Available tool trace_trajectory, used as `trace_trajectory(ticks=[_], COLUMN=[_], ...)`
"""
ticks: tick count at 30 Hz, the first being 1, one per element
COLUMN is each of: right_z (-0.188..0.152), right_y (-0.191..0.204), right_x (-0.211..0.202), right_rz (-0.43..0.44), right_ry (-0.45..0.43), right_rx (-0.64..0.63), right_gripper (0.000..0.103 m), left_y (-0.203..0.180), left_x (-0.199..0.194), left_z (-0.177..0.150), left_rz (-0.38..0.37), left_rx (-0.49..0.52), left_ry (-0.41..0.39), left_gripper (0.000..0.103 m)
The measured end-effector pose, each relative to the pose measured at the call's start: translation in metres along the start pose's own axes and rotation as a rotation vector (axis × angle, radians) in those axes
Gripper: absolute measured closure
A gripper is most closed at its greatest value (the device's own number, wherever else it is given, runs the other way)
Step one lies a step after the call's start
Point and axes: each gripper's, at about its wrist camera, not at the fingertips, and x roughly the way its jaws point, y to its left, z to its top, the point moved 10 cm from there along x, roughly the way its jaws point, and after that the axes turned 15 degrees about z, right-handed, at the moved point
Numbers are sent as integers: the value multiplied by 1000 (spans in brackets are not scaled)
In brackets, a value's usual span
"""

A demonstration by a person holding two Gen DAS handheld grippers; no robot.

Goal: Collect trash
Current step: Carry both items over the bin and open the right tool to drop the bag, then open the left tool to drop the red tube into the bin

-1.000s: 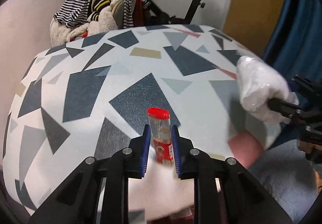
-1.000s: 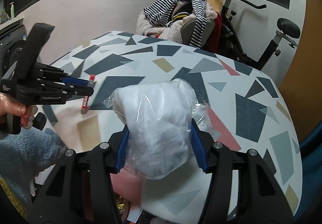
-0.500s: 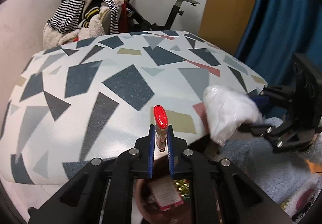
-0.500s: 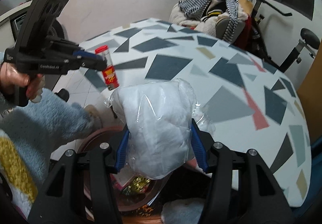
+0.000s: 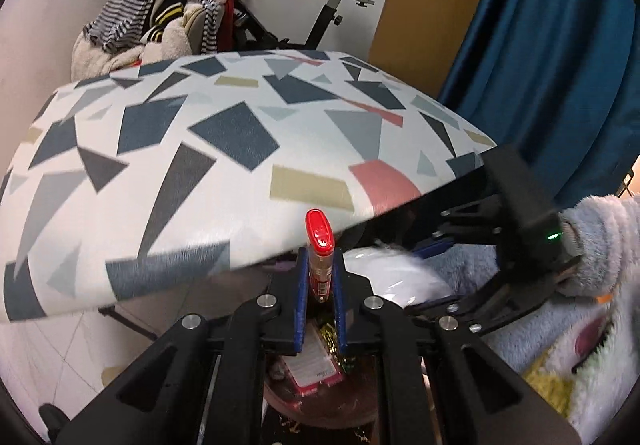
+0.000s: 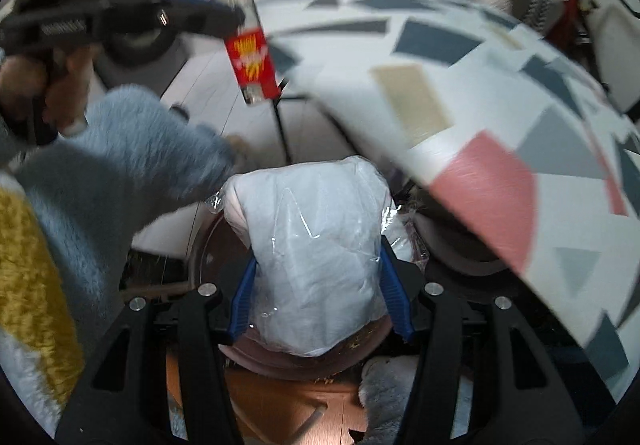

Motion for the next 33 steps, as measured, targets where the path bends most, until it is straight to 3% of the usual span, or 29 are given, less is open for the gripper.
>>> trace_trajectory(ticks=[2,6,7,9,12,19,26,33], right_z=[0,0,2,4,10,22,25,25], right_y=[-1,-6,-6,-4,-7,-37,-65,-80], right_x=[19,41,41,36,18,-49,-95,-110], right_rz=[11,24,29,26,1,-106,-164,-182], right_ry=[39,65,50,23,-35,-229,-328,-346], right_rx=[4,44,49,54,62,126,191,225], right_gripper=[45,33,25,19,19,6,6,6], left_y=[5,12,13,13,10,-13,-30,-36], left_x=[1,3,4,6,10,33,70,95], left_z=[-7,-16,-18,-20,-24,-39,-60,-84], left_rz=[8,14,14,11,5,-33,-27,-23], left_rx=[-12,-28,-29,-25,-14,44,114,156], left_ry=[13,35,39,47,60,126,243,342], left_gripper=[92,92,92,92,92,92,92,91])
